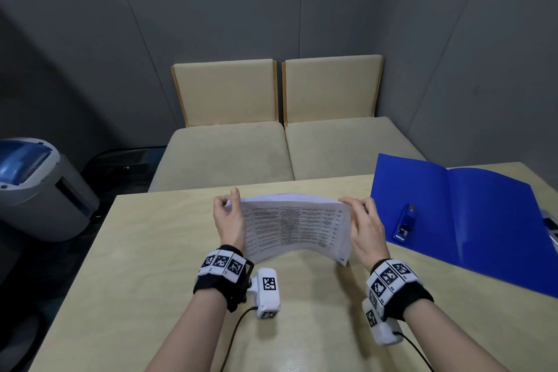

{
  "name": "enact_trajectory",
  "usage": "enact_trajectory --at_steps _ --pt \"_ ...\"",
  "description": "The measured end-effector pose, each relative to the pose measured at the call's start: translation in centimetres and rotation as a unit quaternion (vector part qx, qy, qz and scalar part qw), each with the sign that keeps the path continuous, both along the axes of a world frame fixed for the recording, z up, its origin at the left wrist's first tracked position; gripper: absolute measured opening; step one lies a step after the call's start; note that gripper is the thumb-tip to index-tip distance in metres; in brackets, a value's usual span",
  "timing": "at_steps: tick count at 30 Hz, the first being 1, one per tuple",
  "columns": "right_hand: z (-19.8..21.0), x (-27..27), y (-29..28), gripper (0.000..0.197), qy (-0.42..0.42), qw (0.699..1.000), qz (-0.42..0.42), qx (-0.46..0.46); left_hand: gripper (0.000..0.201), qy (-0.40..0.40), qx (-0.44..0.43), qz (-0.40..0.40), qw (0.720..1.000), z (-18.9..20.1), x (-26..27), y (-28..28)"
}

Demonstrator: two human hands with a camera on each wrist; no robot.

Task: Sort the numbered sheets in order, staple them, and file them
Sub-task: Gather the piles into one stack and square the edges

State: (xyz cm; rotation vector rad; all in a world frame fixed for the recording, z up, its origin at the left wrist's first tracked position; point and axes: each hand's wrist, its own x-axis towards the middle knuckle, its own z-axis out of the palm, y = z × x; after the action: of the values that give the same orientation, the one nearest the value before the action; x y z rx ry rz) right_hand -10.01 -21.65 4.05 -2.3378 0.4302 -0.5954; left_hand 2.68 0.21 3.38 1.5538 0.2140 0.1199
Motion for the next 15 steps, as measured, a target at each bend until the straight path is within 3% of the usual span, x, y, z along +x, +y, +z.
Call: enact_trajectory --at_steps 4,5,6,7,8,9,10,12,15 --pt "0.3 -0.1 0.0 0.027 0.007 0.999 -0.010 0.035 0.029 -0.008 0.050 -0.004 0.999 0.9 -0.3 0.1" --pt "0.4 -0.1 0.0 0.025 0.010 0.999 -0.010 0.039 0.029 -0.024 0.108 -0.007 0.994 1.3 -0.4 0.2" --pt "0.5 0.0 0.0 0.024 0.013 0.999 -0.009 0.040 0.030 -0.056 0.219 -0.017 0.974 1.7 -0.5 0.4" --pt "0.5 0.1 -0.1 0.024 0.015 0.999 -0.009 0.040 0.033 -0.099 0.374 -0.032 0.922 1.9 -0.4 0.4" --pt "0.6 0.2 -0.2 0.024 0.017 0.999 -0.008 0.038 0.038 -0.136 0.513 -0.059 0.845 2.2 -0.6 0.2" --pt "0.6 0.2 -0.2 0.024 0.020 0.999 -0.008 0.035 0.045 -0.155 0.608 -0.097 0.772 2.8 -0.8 -0.2" --pt "0.6 0.2 -0.3 0.024 0.022 0.999 -0.007 0.033 0.054 -0.160 0.660 -0.139 0.720 3.4 -1.1 -1.0" --pt "0.8 0.1 -0.3 0.024 0.025 0.999 -0.006 0.035 0.060 -0.177 0.685 -0.227 0.669 4.4 -1.8 -3.2" --pt "1.0 -0.1 -0.3 0.022 0.029 0.999 -0.003 0.033 0.038 -0.248 0.659 -0.355 0.615 4.8 -2.9 -7.0"
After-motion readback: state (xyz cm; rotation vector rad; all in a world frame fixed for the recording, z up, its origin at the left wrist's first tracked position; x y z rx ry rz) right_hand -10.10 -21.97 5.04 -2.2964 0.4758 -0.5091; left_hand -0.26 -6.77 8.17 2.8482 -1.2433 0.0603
